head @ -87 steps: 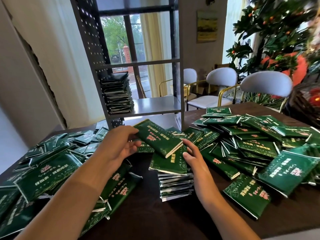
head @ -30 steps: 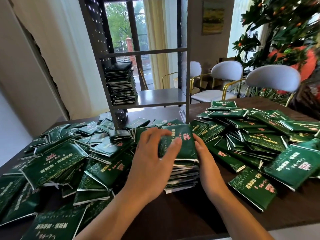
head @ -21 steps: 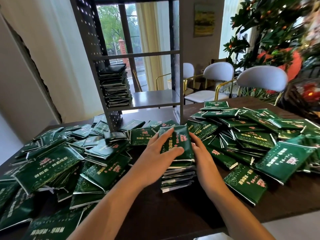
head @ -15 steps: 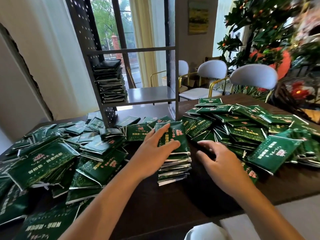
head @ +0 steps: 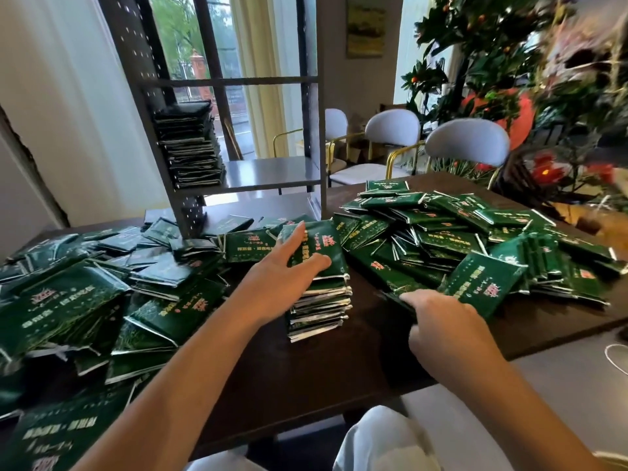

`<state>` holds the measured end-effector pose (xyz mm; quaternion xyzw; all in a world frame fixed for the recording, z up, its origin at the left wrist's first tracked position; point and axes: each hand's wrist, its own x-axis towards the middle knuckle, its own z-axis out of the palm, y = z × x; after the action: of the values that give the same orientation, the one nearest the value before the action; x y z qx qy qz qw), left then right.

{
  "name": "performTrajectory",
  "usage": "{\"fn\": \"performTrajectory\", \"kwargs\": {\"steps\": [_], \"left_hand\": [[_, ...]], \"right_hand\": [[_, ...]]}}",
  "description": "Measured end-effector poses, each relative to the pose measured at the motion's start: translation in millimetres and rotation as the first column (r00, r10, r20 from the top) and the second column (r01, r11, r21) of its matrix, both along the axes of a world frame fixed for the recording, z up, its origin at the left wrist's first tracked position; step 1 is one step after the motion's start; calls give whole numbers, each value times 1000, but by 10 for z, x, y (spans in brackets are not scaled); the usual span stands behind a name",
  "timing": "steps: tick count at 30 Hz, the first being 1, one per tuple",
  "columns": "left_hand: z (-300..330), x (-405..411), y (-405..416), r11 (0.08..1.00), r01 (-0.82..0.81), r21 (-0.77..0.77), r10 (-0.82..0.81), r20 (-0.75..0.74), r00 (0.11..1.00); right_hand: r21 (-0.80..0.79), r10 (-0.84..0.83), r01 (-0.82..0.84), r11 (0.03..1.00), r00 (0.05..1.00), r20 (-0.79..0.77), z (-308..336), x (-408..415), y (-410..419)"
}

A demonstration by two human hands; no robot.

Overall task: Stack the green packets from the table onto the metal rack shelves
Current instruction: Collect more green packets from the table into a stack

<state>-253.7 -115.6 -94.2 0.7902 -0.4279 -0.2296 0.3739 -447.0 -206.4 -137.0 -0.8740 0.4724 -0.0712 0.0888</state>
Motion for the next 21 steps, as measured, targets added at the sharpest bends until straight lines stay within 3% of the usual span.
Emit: {"fn": "performTrajectory", "kwargs": {"steps": [3, 6, 10, 13, 15, 18, 21], "left_hand": [[1, -25, 5, 1000, -7, -5, 8, 21, 1000], [7, -29, 24, 999, -26, -22, 26, 10, 1000], [15, -13, 26, 998, -56, -34, 55, -28, 998], [19, -10, 8, 997, -67, -33, 67, -18, 998], [17, -16, 1, 997, -77, -32, 76, -24, 997], [20, -13, 25, 995, -66, -72, 63, -39, 997], [35, 27, 82, 995, -30, -92, 22, -95, 995]], "right_hand": [[-107, 27, 4, 994, 959, 282, 31, 7, 8], [-164, 99, -9, 986, 831, 548, 149, 87, 36], [-211, 163, -8, 978, 661, 733, 323, 218, 24], [-268, 242, -29, 963, 537, 808, 438, 420, 3], [-207, 247, -136, 969, 481, 841, 459, 617, -59], [12, 162, -332, 943, 489, 857, 454, 842, -111], [76, 184, -419, 905, 546, 817, 366, 872, -123]]}}
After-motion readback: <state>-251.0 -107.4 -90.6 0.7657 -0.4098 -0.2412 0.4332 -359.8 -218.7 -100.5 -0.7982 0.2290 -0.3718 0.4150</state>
